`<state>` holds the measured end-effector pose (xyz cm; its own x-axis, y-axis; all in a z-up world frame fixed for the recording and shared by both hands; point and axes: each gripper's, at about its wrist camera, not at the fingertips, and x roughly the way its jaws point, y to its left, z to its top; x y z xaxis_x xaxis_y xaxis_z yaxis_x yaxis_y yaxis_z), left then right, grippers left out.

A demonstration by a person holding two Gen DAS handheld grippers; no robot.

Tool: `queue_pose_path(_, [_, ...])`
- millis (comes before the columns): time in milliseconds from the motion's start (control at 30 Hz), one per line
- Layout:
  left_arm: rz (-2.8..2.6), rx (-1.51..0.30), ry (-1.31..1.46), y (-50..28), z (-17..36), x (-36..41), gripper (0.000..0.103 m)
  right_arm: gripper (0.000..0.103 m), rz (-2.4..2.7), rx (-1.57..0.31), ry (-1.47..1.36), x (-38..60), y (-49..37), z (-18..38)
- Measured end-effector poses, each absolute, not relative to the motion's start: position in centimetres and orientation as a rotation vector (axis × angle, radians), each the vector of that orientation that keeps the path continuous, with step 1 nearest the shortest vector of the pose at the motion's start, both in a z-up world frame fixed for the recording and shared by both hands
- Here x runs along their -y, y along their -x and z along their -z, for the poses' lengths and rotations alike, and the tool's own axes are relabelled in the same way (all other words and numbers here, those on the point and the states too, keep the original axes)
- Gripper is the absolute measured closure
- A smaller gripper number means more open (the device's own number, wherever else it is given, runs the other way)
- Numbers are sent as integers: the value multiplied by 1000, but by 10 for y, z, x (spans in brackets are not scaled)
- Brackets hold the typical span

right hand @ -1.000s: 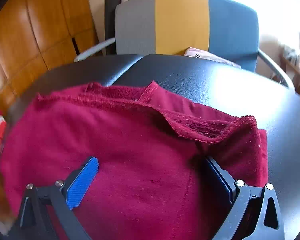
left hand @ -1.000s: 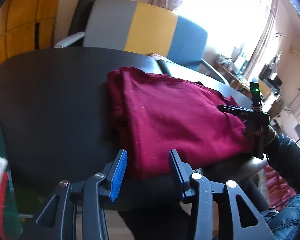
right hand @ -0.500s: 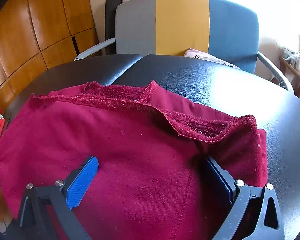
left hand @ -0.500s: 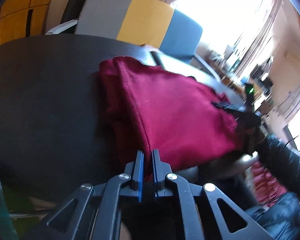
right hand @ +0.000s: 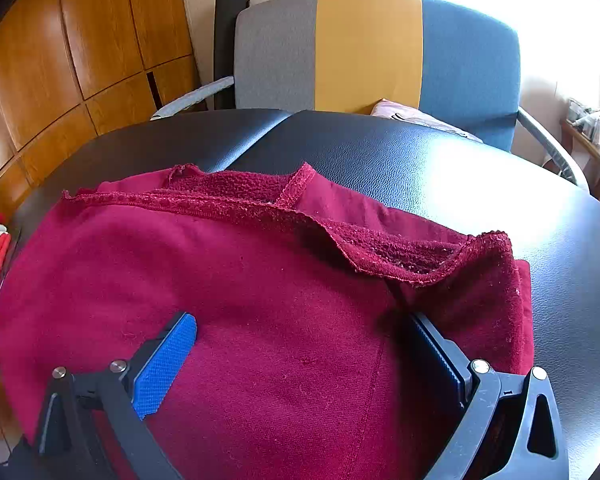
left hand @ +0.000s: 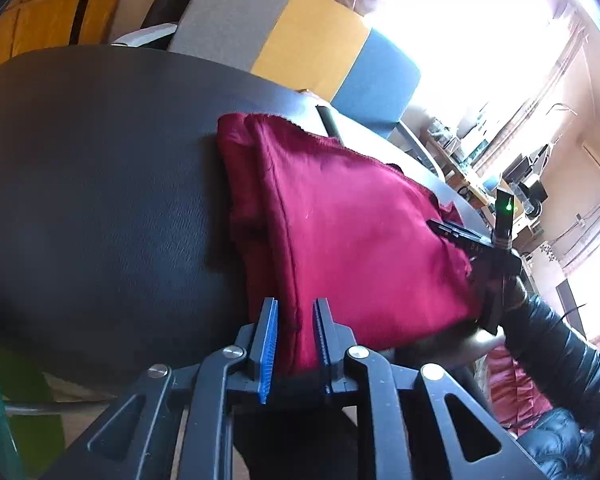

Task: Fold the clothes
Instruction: 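Grasp the folded sweatshirt edge with the left gripper, then lift the sweatshirt edge with the left gripper and fold it over the bundle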

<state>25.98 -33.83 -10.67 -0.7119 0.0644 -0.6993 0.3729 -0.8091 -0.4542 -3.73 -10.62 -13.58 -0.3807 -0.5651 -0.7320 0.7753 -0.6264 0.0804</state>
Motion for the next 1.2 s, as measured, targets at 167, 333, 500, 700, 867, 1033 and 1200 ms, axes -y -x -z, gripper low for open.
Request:
queue_pose_path(167, [2597,-824,-1034,-238,97,350,79,0,2067,-353,-947,106,37,136])
queue_pose_path(333, [2564,-837,-1090,-199,104,368,78,0,2067,-350,-946,106,37,137])
queue_pose_path(500, [2491,-671,-1086,-192,101,359,96,0,2065,-341,-947,106,37,137])
queue_pose_path(700, [2429,-613,-1101,-189,113,354,94,0,2057,-327,-948,105,38,137])
queue_pose_path(867, [2429,-591,-1091,-194,101,359,68,0,2058,-325,-946,105,38,137])
queue_pose_path(1033, [2405,-650,-1129,-191,99,376,54,0,2059,-326,-945,105,38,137])
queue_pose_path(1200, [2394,-695,-1185,-175,106,391,53,0,2058,-325,-945,105,39,138])
